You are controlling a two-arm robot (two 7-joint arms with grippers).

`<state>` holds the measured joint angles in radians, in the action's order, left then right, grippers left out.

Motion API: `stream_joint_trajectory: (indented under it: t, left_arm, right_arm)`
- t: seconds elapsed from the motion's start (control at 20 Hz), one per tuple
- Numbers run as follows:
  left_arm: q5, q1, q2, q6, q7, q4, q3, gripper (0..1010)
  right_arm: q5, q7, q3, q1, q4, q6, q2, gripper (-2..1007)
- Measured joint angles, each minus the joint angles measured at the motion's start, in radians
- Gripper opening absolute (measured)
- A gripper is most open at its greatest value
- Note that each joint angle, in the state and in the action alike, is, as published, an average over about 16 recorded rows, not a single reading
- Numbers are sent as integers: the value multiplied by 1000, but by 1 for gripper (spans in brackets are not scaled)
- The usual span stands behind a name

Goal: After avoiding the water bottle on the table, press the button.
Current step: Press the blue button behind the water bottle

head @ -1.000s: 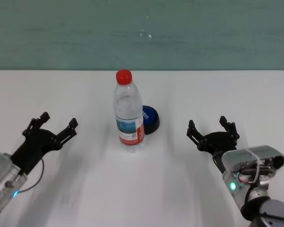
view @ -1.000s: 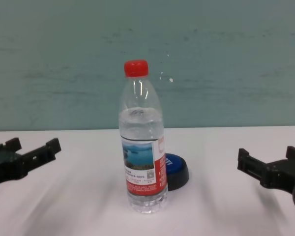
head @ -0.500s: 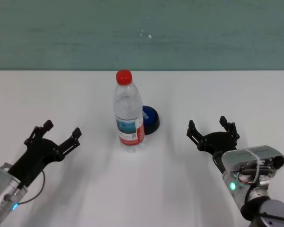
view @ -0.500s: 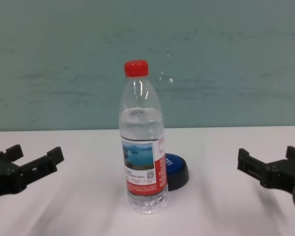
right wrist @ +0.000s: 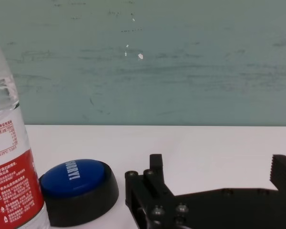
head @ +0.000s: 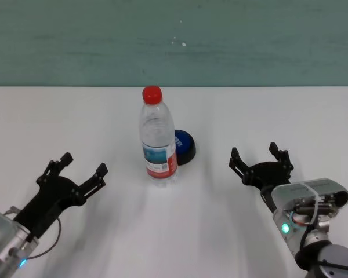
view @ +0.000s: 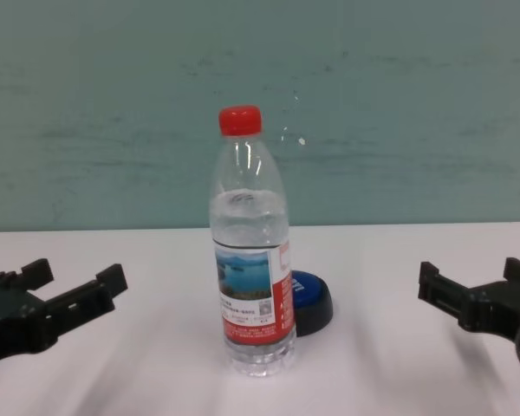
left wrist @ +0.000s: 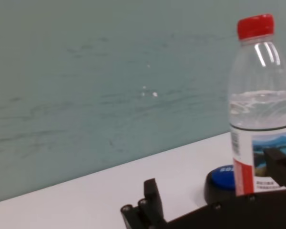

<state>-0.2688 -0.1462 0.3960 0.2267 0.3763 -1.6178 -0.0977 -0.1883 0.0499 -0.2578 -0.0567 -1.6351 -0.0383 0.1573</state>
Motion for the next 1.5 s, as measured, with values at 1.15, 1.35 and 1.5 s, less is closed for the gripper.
stream_joint_trajectory:
  t: [1.15,1.35,1.5]
  left_arm:
    - [2,-9,0,-3,-4,-11,-2,1010]
    - [2,-9,0,-3,-4,-11,-2,1010]
    - [2,-9,0,-3,-4,-10,-2,1010]
  right_arm:
    - [-3,-172,68,118,53,93,3,1004]
    - [-6,-200,72,149,78,103,3,1004]
    - [-6,-216,71,174,101,109,3,1004]
